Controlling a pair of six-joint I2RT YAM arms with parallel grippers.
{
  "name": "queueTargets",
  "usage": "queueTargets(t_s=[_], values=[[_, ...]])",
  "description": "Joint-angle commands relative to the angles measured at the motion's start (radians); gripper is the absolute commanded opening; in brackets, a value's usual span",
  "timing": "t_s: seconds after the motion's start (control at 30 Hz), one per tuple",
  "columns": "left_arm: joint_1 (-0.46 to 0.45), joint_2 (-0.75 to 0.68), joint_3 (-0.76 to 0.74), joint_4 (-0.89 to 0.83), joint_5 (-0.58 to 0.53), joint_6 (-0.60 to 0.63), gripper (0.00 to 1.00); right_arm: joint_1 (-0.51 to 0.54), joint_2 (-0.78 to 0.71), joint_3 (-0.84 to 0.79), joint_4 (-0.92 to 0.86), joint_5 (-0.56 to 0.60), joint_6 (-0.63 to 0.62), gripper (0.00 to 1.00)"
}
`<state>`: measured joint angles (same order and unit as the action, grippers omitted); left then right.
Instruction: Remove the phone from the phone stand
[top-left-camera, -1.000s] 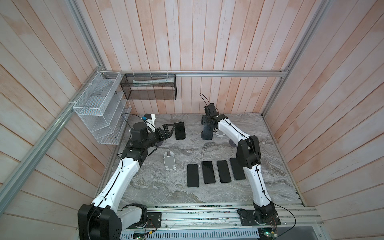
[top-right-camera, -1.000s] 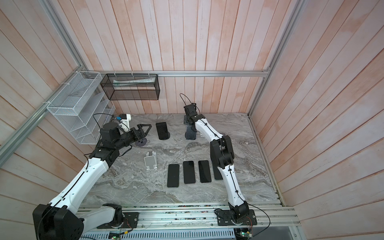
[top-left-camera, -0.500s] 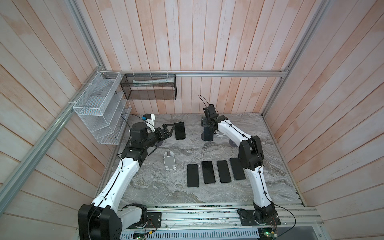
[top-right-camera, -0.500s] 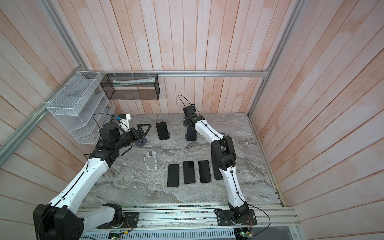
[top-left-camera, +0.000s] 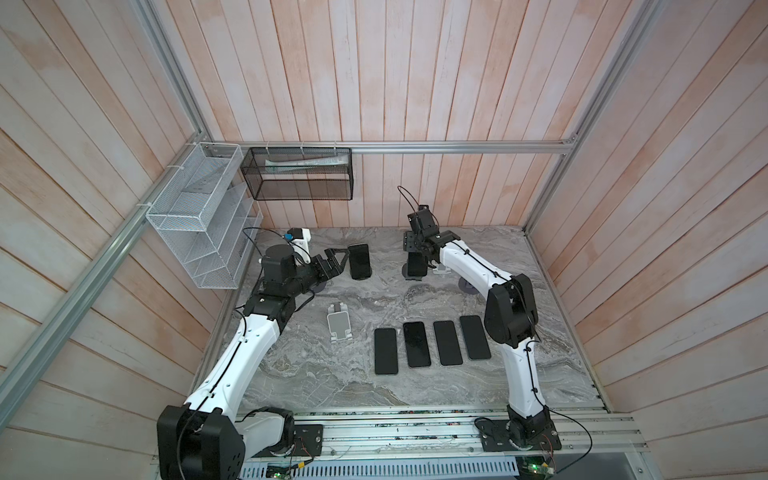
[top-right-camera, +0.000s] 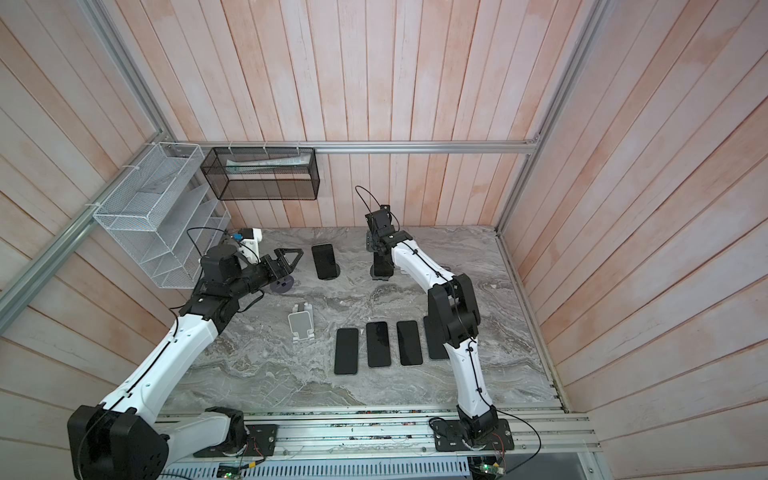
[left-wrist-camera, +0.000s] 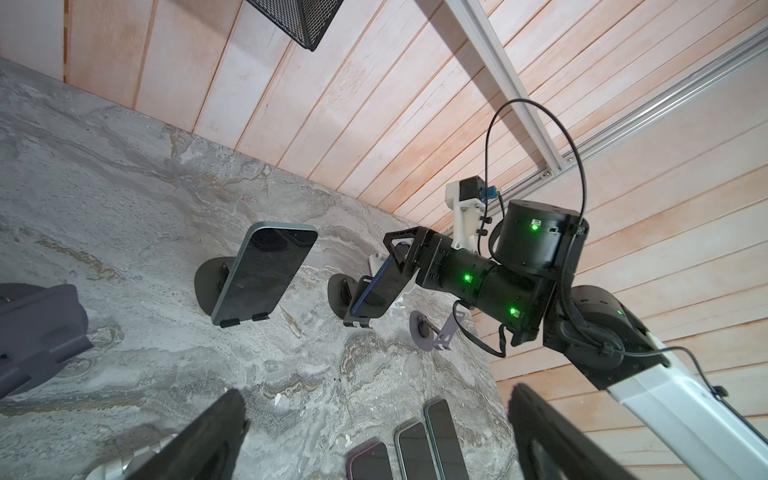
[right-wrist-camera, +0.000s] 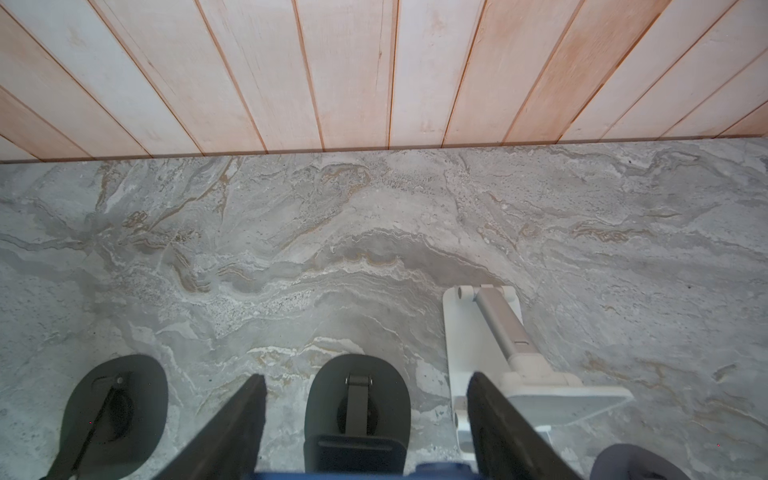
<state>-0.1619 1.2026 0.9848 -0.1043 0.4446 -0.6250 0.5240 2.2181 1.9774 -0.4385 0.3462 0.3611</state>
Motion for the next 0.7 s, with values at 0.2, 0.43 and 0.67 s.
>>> queueTargets(t_s=[0.2,0.43,0.67], values=[[0.005,0.005,-0.011,0.017,0.003,0.007,1.0,0.017,-0.098,-0.039,0.05,0.034,-0.019,0.62],[0.005,0.006,-0.012,0.02,0.007,0.004,1.0,0.029,-0.13,-0.057,0.057,0.032,-0.032,0.61],[0.005,0.007,-0.012,0.02,0.008,0.005,1.0,0.051,-0.137,-0.05,0.048,0.04,-0.045,0.61]])
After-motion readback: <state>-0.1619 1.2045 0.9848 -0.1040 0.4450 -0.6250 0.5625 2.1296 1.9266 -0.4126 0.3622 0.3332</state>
